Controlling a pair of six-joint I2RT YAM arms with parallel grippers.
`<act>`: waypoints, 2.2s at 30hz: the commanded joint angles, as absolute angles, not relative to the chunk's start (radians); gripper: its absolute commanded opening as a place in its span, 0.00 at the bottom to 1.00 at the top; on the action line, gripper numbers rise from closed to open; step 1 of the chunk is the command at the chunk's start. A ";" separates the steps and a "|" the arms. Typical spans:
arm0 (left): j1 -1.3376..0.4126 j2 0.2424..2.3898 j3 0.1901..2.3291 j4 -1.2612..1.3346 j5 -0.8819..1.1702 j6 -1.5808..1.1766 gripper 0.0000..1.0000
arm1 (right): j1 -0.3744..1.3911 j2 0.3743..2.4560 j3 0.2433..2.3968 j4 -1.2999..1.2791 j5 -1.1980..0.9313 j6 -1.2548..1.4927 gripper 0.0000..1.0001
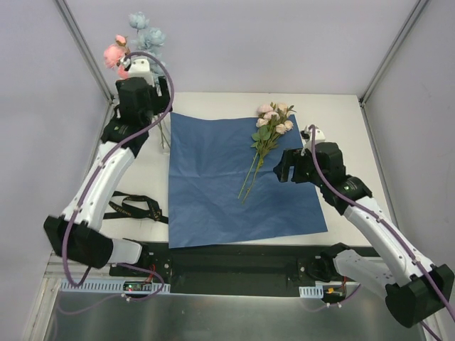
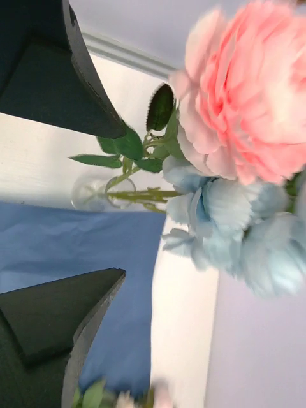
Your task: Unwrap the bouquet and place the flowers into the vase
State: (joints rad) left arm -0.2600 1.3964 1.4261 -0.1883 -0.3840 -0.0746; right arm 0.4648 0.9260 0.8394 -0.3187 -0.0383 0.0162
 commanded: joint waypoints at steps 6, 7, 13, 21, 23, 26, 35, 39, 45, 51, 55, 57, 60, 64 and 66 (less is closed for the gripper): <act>-0.252 1.112 1.408 -0.166 0.213 -0.135 0.87 | 0.443 1.294 1.036 -0.429 -0.115 0.188 0.81; -0.252 1.098 1.414 -0.161 0.303 -0.141 0.87 | 0.437 1.390 1.066 -0.452 -0.133 0.204 0.77; -0.252 1.089 1.408 -0.152 0.485 -0.178 0.84 | 0.431 1.688 1.247 -0.436 -0.226 0.294 0.48; -0.255 1.080 1.296 -0.106 0.629 -0.304 0.80 | 0.433 1.841 1.267 -0.368 -0.216 0.380 0.46; -0.258 1.078 1.276 -0.095 0.634 -0.310 0.79 | 0.436 1.864 1.256 -0.338 -0.212 0.390 0.42; -0.262 1.081 1.267 -0.084 0.635 -0.311 0.79 | 0.436 1.890 1.244 -0.289 -0.215 0.393 0.40; -0.276 1.112 1.273 -0.067 0.644 -0.333 0.79 | 0.434 1.918 1.233 -0.242 -0.180 0.373 0.16; -0.276 1.132 1.279 -0.067 0.649 -0.348 0.77 | 0.430 1.830 1.194 -0.227 -0.160 0.359 0.01; -0.278 1.199 1.318 -0.069 0.702 -0.390 0.75 | 0.385 1.572 1.048 -0.190 -0.149 0.325 0.01; -0.278 1.314 1.370 -0.064 0.788 -0.485 0.74 | 0.364 1.292 0.916 -0.115 -0.181 0.246 0.01; -0.328 1.413 1.408 -0.028 0.848 -0.581 0.73 | 0.364 1.128 0.828 -0.005 -0.268 0.180 0.01; -0.400 1.457 1.431 -0.011 0.847 -0.584 0.76 | 0.368 1.060 0.811 0.031 -0.304 0.140 0.01; -0.475 1.523 1.476 0.024 0.838 -0.603 0.77 | 0.387 1.006 0.822 0.023 -0.379 0.086 0.01; -0.500 1.600 1.523 0.060 0.864 -0.670 0.78 | 0.431 0.953 0.836 0.005 -0.402 0.035 0.01; -0.508 1.632 1.542 0.093 0.883 -0.698 0.78 | 0.463 0.937 0.844 -0.038 -0.396 0.018 0.01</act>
